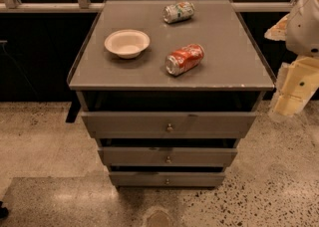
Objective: Open middle drawer
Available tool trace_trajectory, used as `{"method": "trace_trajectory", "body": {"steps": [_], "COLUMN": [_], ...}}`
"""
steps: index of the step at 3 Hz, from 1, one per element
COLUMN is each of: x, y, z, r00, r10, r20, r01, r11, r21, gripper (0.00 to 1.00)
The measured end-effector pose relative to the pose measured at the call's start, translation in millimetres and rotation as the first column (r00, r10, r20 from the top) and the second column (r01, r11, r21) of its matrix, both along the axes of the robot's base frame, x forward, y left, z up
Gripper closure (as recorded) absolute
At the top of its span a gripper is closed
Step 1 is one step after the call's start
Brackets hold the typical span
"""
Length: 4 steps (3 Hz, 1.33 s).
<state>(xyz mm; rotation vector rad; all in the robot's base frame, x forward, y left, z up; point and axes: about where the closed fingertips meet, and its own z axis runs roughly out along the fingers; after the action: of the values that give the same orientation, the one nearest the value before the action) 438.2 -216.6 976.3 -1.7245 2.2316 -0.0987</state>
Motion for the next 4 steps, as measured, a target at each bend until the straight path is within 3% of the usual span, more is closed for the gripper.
{"method": "trace_trajectory", "body": {"steps": [1,2,3,4], "x": [0.0,-2.5,-22.7,-42.5], "y": [0.0,-1.5,-4.9,-7.0], "z": [0.0,-4.2,-37.6,-110.2], "r00": [1.0,0.9992,0.9977,0.9944], "r10": [0.0,-0.02,-0.039,-0.105], "r20": [0.0,0.033,0.055,0.017], "r01": [0.0,0.02,0.034,0.099], "r11": [1.0,1.0,0.995,0.971], "r21": [0.0,0.01,0.09,0.218], "gripper": [0.0,0.0,0.0,0.0]}}
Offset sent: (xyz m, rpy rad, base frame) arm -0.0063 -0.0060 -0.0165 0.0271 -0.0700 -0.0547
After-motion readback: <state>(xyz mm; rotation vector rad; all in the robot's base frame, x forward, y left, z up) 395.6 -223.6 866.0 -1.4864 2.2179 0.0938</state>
